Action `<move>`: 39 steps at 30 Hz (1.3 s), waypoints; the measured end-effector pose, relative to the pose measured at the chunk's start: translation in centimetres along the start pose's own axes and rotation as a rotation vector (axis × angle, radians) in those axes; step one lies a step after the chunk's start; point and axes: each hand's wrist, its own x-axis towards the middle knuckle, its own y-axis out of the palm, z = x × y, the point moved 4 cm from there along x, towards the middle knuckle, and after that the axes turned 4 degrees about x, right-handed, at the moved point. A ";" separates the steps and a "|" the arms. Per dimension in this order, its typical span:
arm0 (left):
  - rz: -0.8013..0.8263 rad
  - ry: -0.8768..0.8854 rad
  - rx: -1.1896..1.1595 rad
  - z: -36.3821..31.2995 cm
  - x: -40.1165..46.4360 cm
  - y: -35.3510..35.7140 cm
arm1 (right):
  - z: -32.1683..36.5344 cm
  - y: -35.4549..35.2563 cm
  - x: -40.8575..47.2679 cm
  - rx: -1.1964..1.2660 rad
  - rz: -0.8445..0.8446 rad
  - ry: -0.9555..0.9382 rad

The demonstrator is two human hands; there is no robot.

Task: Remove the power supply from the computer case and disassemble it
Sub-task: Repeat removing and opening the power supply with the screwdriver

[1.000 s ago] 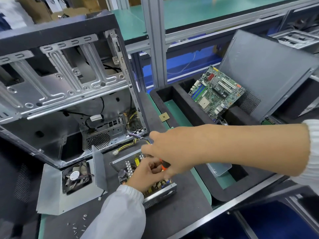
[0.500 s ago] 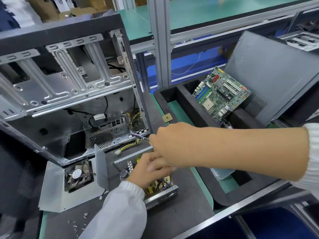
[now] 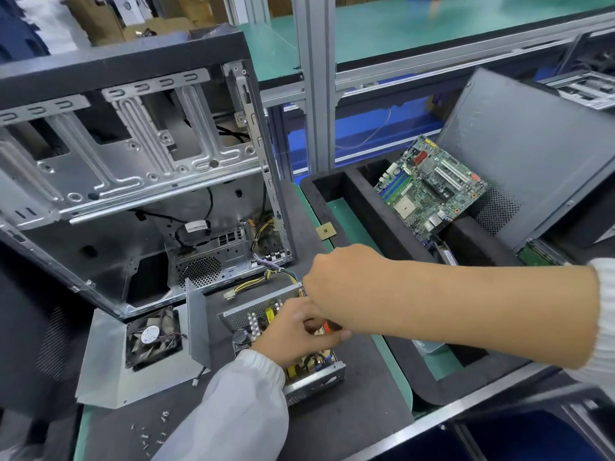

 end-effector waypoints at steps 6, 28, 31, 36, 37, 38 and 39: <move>-0.040 -0.075 -0.069 0.2 0.0 -0.1 | -0.2 0.4 -0.6 0.133 0.099 -0.148; 0.023 -0.032 -0.036 0.2 0.0 -0.2 | 0.0 -0.5 -0.1 0.039 -0.114 0.039; 0.019 -0.044 -0.048 -0.1 -0.1 0.0 | 0.2 -0.4 -0.2 0.034 -0.006 -0.015; -0.007 -0.070 -0.092 0.6 0.0 0.3 | -0.2 -0.2 -0.7 0.144 0.275 -0.066; -0.002 -0.067 -0.085 0.6 0.1 0.3 | -0.2 -0.2 -0.7 0.174 0.272 -0.032; 0.008 -0.059 -0.073 0.4 0.1 0.4 | -0.2 -0.3 -0.6 0.194 0.243 0.011; 0.019 -0.049 -0.068 0.3 0.1 0.4 | -0.2 -0.5 -0.5 0.184 0.191 0.045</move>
